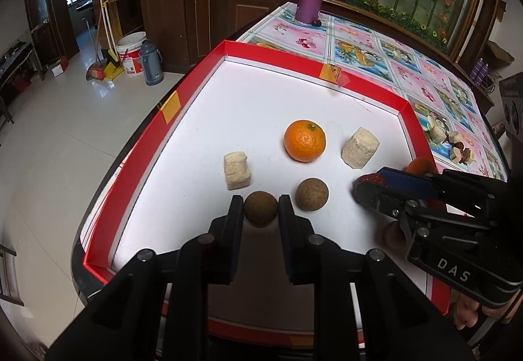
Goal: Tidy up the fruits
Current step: 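Lower the date and brown fruit into the white tray and open both grippers, then move both open grippers back to the beige pieces on the tablecloth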
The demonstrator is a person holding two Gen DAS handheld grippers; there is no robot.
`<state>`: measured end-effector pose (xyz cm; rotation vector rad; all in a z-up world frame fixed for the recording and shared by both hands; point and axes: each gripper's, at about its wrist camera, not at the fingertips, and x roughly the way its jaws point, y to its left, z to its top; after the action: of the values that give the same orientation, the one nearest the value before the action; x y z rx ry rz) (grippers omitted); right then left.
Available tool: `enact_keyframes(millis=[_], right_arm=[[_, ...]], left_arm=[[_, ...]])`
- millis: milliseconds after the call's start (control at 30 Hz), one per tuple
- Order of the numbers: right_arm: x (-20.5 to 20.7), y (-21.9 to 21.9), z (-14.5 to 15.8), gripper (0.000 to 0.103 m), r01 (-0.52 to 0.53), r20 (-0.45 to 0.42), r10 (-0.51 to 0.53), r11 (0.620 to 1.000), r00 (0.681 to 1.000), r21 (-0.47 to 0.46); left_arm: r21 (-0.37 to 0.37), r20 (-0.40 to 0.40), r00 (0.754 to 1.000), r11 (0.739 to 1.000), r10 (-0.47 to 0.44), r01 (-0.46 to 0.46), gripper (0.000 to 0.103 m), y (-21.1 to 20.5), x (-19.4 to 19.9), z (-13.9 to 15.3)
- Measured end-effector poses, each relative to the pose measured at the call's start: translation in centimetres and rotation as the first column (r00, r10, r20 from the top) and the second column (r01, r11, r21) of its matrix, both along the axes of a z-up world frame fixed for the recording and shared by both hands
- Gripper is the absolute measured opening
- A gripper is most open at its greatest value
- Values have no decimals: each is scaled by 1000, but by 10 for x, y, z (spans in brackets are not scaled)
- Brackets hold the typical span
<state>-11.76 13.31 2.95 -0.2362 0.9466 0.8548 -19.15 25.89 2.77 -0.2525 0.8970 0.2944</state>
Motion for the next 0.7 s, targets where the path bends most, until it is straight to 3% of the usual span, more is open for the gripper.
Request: enact_keyframes(millis=[100, 167, 233, 267, 333, 467, 533, 700], right_arm=[[0, 0, 1, 30, 1, -7, -1, 1000, 1000, -10], [1, -3, 3, 47, 5, -14, -5, 1000, 1000, -1], [-1, -10, 9, 50, 8, -4, -7, 999, 1000, 33], [-2, -12, 12, 50, 5, 2, -5, 999, 1000, 45], [-4, -17, 18, 50, 3, 23, -5, 998, 1000, 65], [-4, -35, 28, 50, 30, 47, -34, 995, 998, 94], [-2, -46, 32, 50, 51, 53, -56, 993, 997, 105], [8, -84, 37, 50, 121, 42, -127, 983, 991, 139]], left_arm=[[0, -11, 1000, 1000, 7, -7, 24, 0, 2, 0], [9, -21, 1000, 1000, 12, -12, 24, -2, 1, 1], [23, -22, 1000, 1000, 18, -18, 28, -4, -1, 4], [30, -10, 1000, 999, 20, -19, 31, -6, -3, 8], [52, 13, 999, 998, 29, -30, 54, -9, -7, 16], [99, 82, 996, 995, 21, -29, 67, -22, -17, 40], [110, 111, 994, 994, 4, -16, 79, -33, -20, 51], [142, 138, 987, 988, -83, 64, 84, -66, -19, 67]])
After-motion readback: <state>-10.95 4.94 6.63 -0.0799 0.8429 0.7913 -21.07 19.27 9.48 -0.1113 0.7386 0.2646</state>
